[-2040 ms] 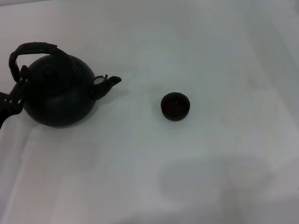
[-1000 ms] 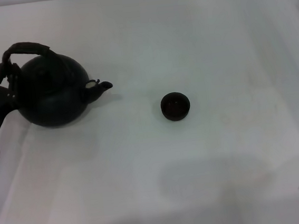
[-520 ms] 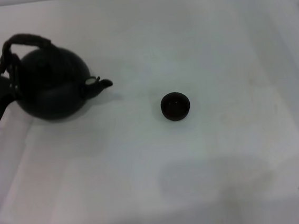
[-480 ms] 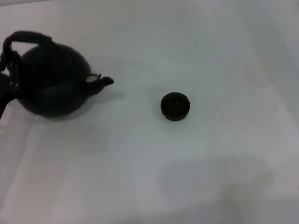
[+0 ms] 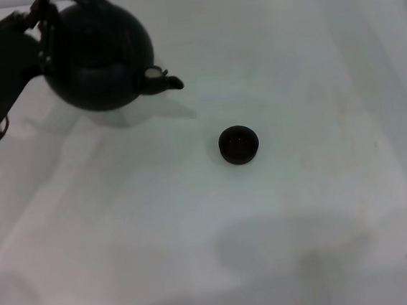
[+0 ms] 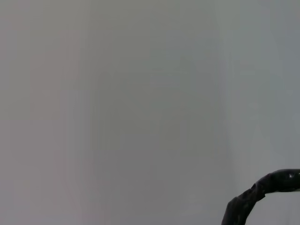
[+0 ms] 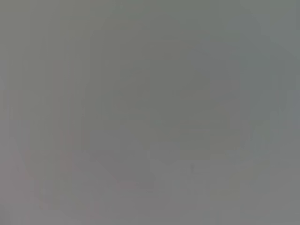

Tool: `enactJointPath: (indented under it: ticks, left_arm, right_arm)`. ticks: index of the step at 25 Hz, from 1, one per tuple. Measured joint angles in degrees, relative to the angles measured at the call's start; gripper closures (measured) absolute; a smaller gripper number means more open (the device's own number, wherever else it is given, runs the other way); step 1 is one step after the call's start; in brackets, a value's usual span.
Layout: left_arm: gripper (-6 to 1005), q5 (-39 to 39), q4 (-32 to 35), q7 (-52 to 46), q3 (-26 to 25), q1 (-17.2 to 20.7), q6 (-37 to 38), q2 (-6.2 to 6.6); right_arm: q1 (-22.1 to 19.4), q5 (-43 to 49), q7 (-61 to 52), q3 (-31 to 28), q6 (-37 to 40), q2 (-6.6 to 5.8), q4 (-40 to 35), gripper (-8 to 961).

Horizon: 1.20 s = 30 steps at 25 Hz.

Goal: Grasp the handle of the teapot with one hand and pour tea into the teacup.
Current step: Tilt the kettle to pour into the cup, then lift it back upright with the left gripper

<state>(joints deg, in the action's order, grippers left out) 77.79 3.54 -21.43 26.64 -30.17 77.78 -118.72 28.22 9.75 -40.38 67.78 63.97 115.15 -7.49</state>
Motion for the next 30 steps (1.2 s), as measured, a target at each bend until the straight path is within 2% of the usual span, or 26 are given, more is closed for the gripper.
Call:
enactJointPath:
  ticks: [5,10,21,23,30]
  left_arm:
    - [881,1.70,0.50,0.56,-0.01,-3.68,-2.51,-0.09]
    - [881,3.34,0.42,2.56,-0.01,-5.11,-3.50,-0.33]
    - [881,3.77,-3.96,11.76,-0.06,-5.62,-3.20,-0.72]
    - [881,4.44,-5.70,17.13,-0.09,-5.47,-2.54,-0.75]
    - [880,4.48,-6.07,18.67,-0.06,-5.40,-2.40,-0.81]
  right_arm:
    - [0.00,-0.03,-0.27,-0.12,-0.10,-0.01,-0.13,97]
    - [-0.01,-0.54,-0.27,-0.11,-0.15,-0.01,-0.15,97]
    - [-0.63,-1.77,-0.30,-0.89,-0.43,-0.01,-0.15,97]
    - [-0.88,-1.95,-0.31,-0.90,-0.43,-0.01,-0.14,97]
    - [-1.08,-2.08,-0.31,-0.91,-0.43,-0.01,-0.15,97]
